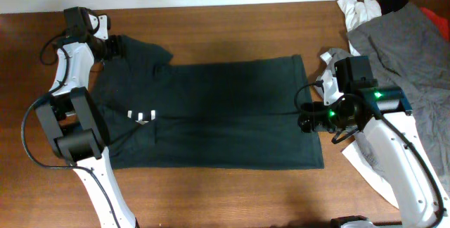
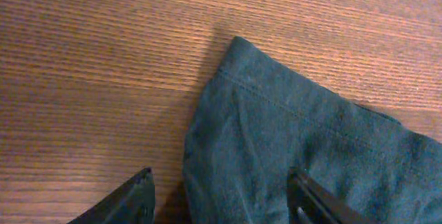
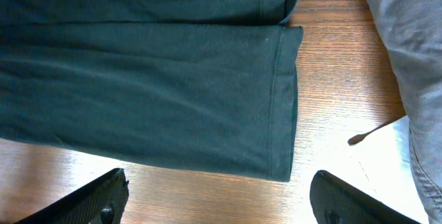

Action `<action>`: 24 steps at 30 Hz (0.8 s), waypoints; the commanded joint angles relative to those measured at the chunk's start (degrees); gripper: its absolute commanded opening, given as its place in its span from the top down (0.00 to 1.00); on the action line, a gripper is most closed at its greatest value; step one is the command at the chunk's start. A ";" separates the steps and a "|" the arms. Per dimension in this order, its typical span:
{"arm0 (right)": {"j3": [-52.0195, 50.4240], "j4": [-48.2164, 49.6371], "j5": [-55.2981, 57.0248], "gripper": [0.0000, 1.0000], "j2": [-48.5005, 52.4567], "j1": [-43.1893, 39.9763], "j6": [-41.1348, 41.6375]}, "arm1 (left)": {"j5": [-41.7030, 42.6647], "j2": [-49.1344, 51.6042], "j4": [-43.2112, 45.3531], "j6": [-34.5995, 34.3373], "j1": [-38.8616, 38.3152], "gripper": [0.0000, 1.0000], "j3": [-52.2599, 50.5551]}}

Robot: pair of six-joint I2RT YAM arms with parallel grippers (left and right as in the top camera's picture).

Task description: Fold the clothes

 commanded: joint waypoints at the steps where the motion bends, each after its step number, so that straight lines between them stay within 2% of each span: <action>1: 1.14 -0.15 -0.52 0.12 -0.74 0.22 0.02 | 0.92 0.52 -0.50 0.66 -0.13 0.52 0.98; 9: 1.14 -0.02 -0.52 0.13 -0.70 0.22 0.02 | 0.46 0.52 -3.13 0.68 -0.11 0.62 0.98; 15: 1.11 0.15 -0.50 0.15 -0.57 0.22 0.00 | 0.46 0.52 -4.66 0.66 -0.11 0.88 0.98; 22: 1.09 3.98 -0.48 0.16 1.29 0.20 0.02 | 0.46 0.39 -8.68 0.61 -0.11 0.95 1.09; 24: 1.33 9.40 -0.52 0.16 4.90 0.04 0.00 | 0.48 0.39 -12.94 0.33 -0.11 0.96 1.62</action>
